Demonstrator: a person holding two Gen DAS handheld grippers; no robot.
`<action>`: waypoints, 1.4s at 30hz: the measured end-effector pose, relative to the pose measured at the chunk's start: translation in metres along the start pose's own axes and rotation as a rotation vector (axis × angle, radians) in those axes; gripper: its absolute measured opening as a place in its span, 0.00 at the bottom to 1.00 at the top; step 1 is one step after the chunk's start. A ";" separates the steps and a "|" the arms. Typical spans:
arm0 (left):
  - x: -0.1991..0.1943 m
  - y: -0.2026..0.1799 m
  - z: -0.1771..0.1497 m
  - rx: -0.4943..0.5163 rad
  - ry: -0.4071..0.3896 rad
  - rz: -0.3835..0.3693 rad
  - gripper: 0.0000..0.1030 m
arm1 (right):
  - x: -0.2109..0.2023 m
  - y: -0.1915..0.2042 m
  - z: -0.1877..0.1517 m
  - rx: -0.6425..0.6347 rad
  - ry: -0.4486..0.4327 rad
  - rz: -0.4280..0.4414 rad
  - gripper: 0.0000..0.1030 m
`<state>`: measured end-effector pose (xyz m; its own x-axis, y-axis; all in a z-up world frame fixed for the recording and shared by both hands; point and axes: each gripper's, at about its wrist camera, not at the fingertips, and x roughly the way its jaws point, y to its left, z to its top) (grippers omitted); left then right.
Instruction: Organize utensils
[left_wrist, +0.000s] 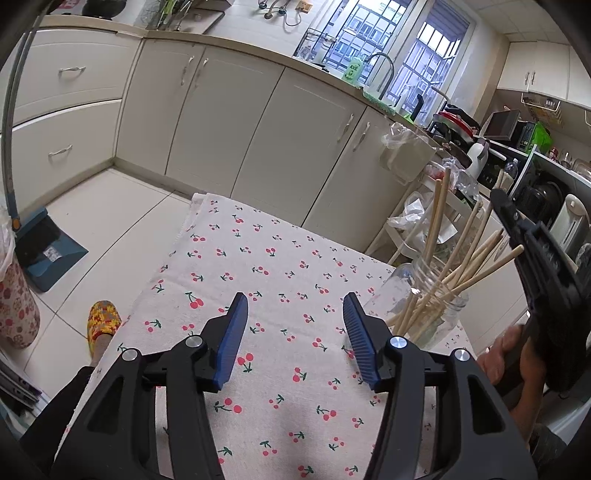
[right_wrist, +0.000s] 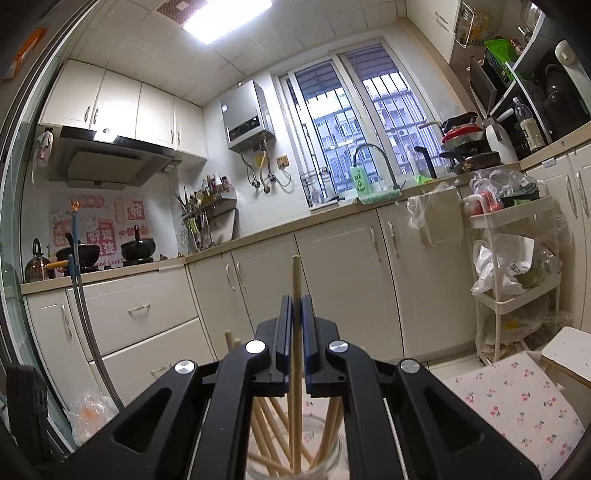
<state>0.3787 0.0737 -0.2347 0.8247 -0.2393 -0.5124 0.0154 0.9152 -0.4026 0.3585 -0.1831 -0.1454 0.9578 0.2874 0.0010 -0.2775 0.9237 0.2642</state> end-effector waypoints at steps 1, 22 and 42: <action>-0.002 -0.001 0.001 0.001 -0.002 0.000 0.50 | -0.002 0.000 -0.001 0.001 0.005 -0.004 0.06; -0.059 -0.034 0.014 0.061 -0.019 0.004 0.66 | -0.051 0.003 -0.005 0.030 0.176 -0.052 0.57; -0.142 -0.103 -0.007 0.252 0.063 0.130 0.92 | -0.147 -0.003 0.010 0.092 0.492 -0.181 0.92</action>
<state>0.2564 0.0115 -0.1256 0.7926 -0.1270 -0.5963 0.0580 0.9893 -0.1337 0.2193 -0.2312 -0.1364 0.8353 0.2311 -0.4989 -0.0826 0.9498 0.3017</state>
